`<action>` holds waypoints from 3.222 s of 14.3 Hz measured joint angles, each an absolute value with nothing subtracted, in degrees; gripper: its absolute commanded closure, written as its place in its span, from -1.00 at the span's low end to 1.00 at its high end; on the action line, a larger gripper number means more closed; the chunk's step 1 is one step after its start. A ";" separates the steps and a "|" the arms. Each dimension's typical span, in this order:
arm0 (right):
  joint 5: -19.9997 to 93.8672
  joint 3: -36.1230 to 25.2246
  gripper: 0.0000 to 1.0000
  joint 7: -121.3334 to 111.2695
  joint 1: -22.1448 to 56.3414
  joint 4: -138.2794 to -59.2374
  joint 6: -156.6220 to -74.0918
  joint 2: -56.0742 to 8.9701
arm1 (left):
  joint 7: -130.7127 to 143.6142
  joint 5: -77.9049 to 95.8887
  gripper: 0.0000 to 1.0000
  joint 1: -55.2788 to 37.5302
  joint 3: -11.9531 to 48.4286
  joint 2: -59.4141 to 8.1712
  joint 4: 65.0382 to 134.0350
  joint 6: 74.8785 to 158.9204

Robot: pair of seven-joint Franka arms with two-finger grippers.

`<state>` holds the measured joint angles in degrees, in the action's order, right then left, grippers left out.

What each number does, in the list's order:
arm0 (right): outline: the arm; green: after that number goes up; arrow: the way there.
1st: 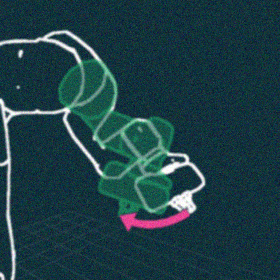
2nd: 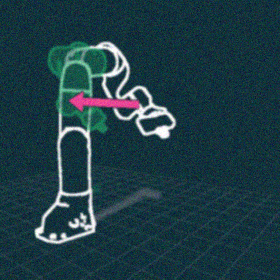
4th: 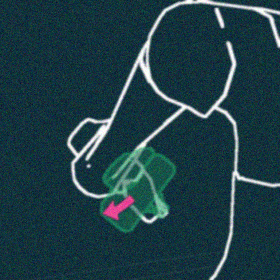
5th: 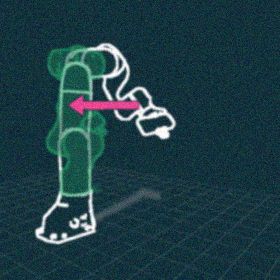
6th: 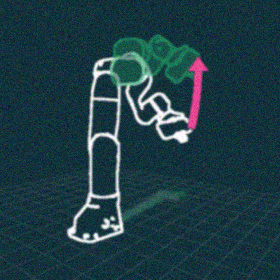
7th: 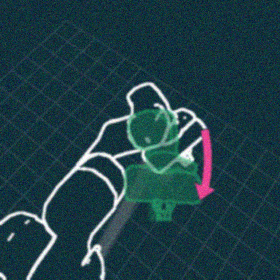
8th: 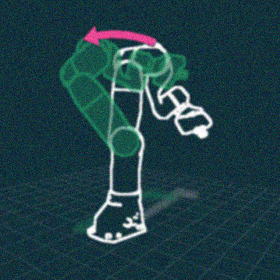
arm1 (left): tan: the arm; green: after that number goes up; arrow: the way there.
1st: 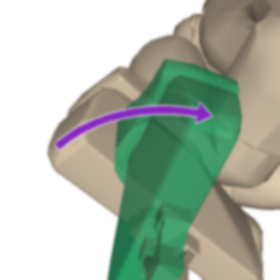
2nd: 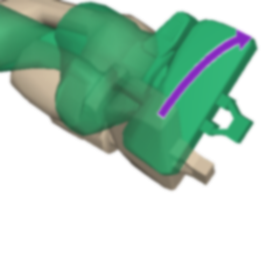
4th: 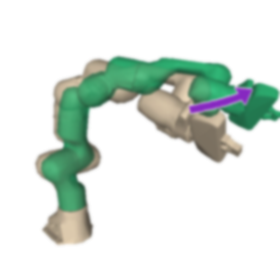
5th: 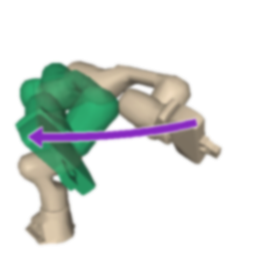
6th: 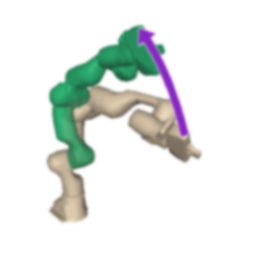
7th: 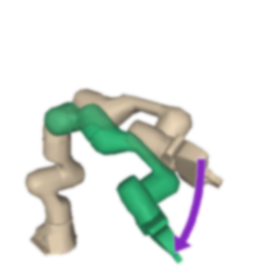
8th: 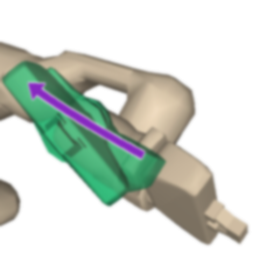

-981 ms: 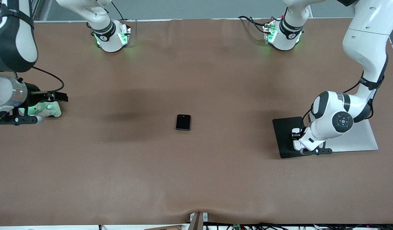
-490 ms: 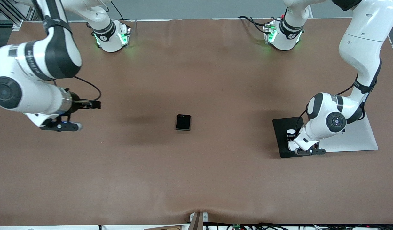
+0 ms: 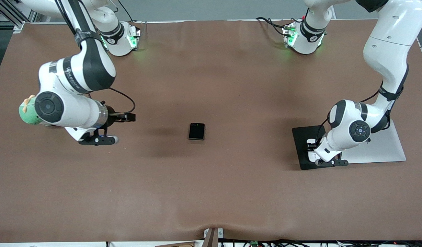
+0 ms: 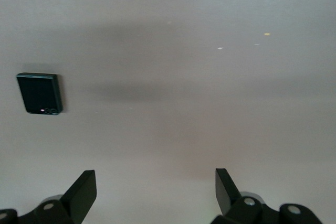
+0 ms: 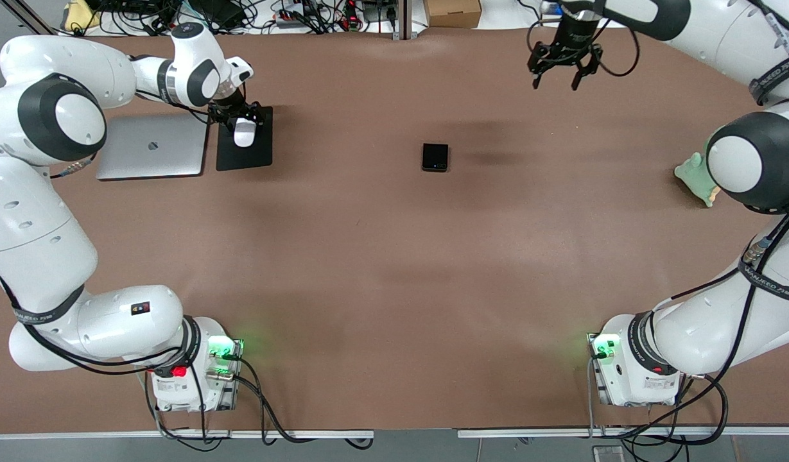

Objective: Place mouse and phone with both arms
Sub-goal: 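Release the mouse on the pad while the right gripper reaches the phone, then grasp the black phone with the right gripper while the left gripper withdraws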

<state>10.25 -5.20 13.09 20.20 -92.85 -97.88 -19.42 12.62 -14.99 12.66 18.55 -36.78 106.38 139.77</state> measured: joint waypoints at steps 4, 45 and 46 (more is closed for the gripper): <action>11.78 -5.15 -1.00 17.85 24.21 -97.12 -106.40 -20.37 | 12.67 -14.99 -1.00 12.68 19.30 -31.83 103.04 136.41; 11.85 -5.76 1.00 36.85 44.01 -92.36 -132.35 -42.83 | 12.16 -1.01 -1.00 1.62 6.96 0.49 87.56 86.42; 11.85 -6.04 1.00 36.86 43.86 -91.00 -129.86 -42.80 | 12.16 -1.01 -1.00 1.62 6.96 0.38 87.56 86.42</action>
<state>11.85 -6.04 36.86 43.86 -91.00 -129.86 -42.80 12.16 -1.01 1.62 6.96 0.38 87.56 86.42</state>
